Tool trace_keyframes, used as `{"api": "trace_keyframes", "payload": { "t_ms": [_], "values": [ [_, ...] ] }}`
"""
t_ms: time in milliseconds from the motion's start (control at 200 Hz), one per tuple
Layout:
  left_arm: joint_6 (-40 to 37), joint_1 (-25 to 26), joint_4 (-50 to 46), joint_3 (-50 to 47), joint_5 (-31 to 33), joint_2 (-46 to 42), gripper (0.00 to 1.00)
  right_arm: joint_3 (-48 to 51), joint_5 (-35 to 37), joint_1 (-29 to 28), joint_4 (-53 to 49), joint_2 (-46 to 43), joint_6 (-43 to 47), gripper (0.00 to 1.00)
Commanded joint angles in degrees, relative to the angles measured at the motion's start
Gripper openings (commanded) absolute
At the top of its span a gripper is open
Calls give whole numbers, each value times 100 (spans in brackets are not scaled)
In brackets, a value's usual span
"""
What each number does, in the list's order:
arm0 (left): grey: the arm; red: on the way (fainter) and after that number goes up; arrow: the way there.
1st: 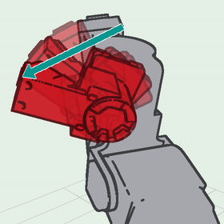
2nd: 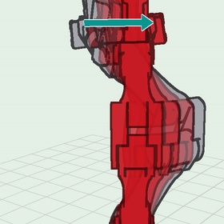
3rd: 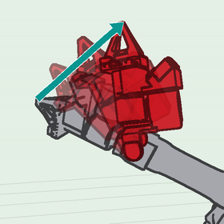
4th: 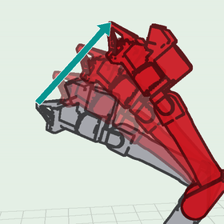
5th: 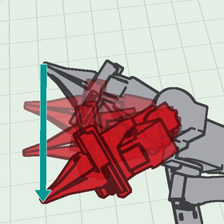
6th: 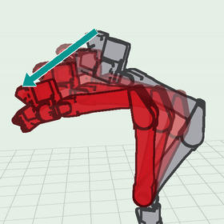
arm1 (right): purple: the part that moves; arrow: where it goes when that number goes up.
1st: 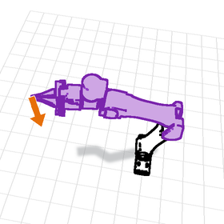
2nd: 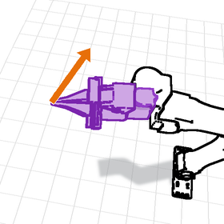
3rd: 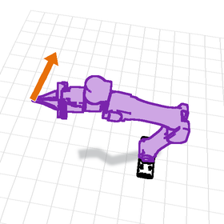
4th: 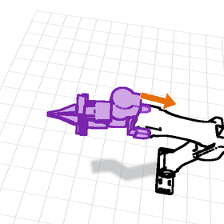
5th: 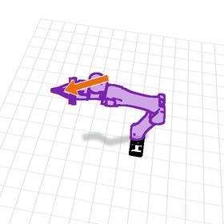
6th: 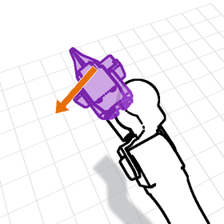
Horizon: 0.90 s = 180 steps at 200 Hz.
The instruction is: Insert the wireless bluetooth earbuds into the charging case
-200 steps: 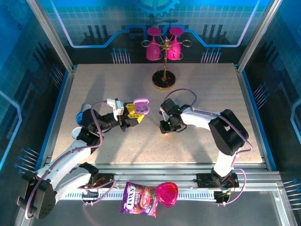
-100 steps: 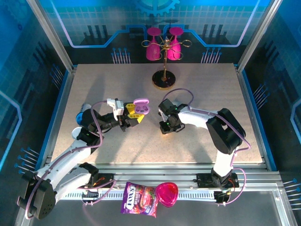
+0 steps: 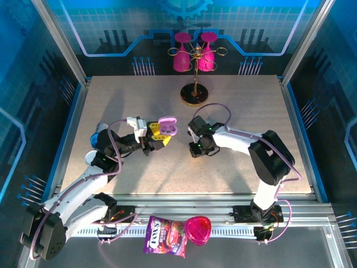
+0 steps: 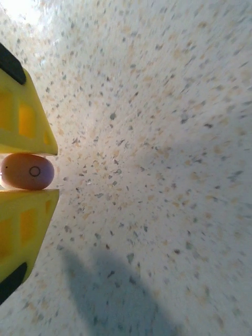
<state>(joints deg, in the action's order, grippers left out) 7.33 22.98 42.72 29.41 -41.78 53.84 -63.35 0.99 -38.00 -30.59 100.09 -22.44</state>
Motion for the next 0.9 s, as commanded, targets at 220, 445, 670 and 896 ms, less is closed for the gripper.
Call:
{"api": "trace_keyframes", "payload": {
  "t_ms": [220, 445, 670, 896],
  "values": [
    [120, -22, 718, -110, 54, 319, 28, -91, 2299, -297, -797, -1542, -1795, 19],
    [115, -14, 777, -57, 25, 532, 28, -661, 3469, -576, -1960, -1669, -2720, 16],
    [256, -5, 1231, -163, 30, 886, 27, -655, 3398, -716, -1803, -2132, -2571, 14],
    [303, 39, 1517, -166, -26, 1218, 27, 172, 1604, -926, 288, -3369, -891, 20]
  ]
}}
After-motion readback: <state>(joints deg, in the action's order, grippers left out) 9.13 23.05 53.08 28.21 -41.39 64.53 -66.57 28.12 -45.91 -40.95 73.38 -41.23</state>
